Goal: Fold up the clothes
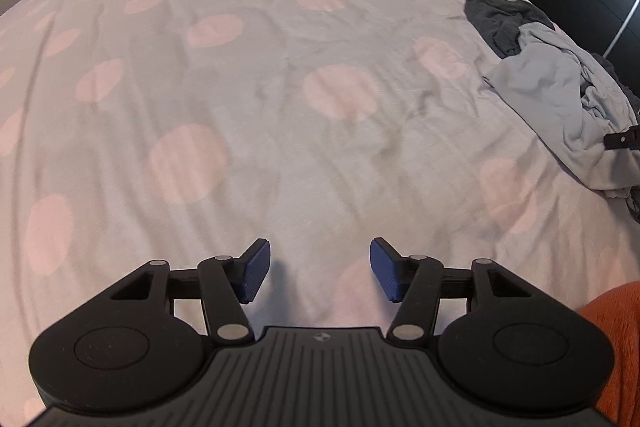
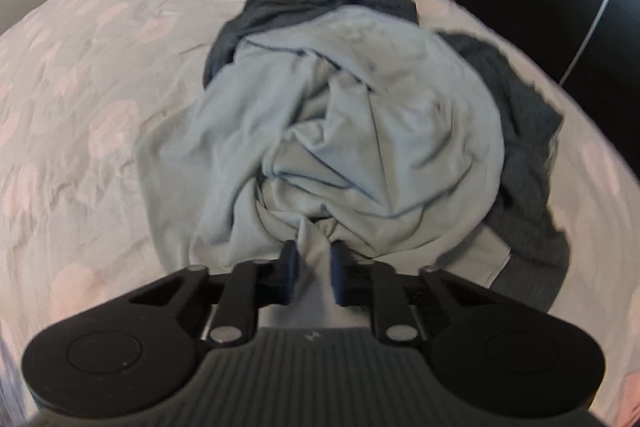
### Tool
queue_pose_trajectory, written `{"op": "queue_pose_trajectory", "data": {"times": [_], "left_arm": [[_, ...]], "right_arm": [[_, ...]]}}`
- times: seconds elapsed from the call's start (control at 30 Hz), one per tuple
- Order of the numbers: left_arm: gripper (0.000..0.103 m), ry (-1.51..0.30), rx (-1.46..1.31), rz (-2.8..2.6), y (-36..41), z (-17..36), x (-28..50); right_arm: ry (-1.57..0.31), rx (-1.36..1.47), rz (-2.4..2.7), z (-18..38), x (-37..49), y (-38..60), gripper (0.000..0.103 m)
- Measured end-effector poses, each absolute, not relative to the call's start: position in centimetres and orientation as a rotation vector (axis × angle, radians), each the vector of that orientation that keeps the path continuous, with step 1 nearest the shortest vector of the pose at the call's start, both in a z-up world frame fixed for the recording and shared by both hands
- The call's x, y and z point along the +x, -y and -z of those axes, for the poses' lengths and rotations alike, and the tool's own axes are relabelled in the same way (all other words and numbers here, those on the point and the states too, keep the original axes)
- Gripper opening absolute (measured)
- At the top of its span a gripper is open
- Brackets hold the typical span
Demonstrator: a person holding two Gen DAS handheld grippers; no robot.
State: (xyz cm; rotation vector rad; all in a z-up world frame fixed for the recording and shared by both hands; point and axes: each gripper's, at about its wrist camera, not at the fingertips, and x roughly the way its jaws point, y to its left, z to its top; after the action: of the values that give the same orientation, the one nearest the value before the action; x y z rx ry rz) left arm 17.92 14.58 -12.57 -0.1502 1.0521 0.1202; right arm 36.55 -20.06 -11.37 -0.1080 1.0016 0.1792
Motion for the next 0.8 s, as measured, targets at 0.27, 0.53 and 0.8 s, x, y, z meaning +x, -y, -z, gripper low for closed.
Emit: {"op": "queue_pose_trajectory", "data": {"times": [0.27,0.53,0.8], "left_arm": [[0.066,-1.024,-0.173,-0.222,-17.5,10.7,12.6],[0.064,-0.943,-0.264,-0.36,-23.4,7.1,5.6],[0.064,-0.876,-0.328,-0.495,-28.6,4.4,-1.2]], "right_arm": [[-0.866,-0.141,-0.359,4.9,33.6,14.7,0.011],[-0.848,-0.127,-0.689,0.8,28.0,2.9,0.011],[-0.883,-0.145,-1.025,0.2,18.6,-9.3,0.003]]}}
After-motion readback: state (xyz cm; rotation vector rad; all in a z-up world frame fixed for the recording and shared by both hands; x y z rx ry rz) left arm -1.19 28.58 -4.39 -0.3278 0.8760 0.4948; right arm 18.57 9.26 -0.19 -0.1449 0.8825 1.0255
